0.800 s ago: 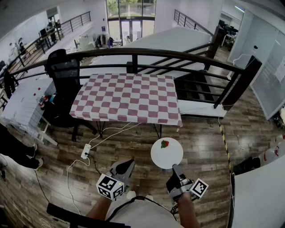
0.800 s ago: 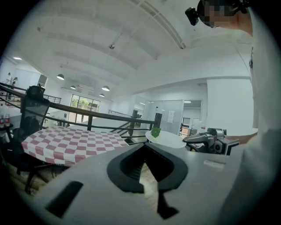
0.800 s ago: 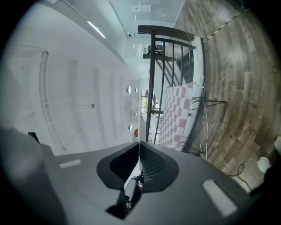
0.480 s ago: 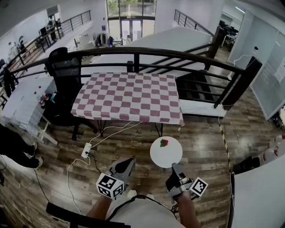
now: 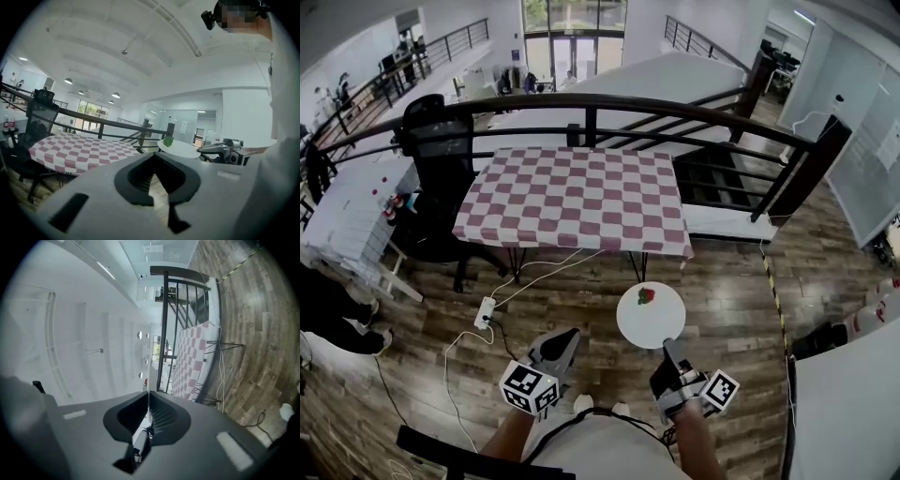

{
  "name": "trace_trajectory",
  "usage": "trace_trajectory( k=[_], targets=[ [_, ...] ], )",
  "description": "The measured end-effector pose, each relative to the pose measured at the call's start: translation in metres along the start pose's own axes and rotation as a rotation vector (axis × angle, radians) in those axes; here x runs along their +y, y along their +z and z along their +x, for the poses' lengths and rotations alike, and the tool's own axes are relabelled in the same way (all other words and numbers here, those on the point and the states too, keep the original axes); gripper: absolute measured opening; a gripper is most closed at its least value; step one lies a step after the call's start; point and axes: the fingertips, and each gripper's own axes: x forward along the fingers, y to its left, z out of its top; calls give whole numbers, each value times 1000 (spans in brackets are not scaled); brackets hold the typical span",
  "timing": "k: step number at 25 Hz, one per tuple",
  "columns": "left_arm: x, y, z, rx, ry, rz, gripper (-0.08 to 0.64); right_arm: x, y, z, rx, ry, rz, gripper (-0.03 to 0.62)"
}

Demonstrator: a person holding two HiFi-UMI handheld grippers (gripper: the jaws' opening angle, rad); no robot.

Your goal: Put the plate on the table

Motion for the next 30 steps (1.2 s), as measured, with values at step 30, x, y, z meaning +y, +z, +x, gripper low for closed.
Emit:
trace_trajectory(
  k=[30],
  targets=[
    [53, -26, -58, 9, 68, -23, 6, 1, -43, 25, -6, 0, -13, 20]
  ],
)
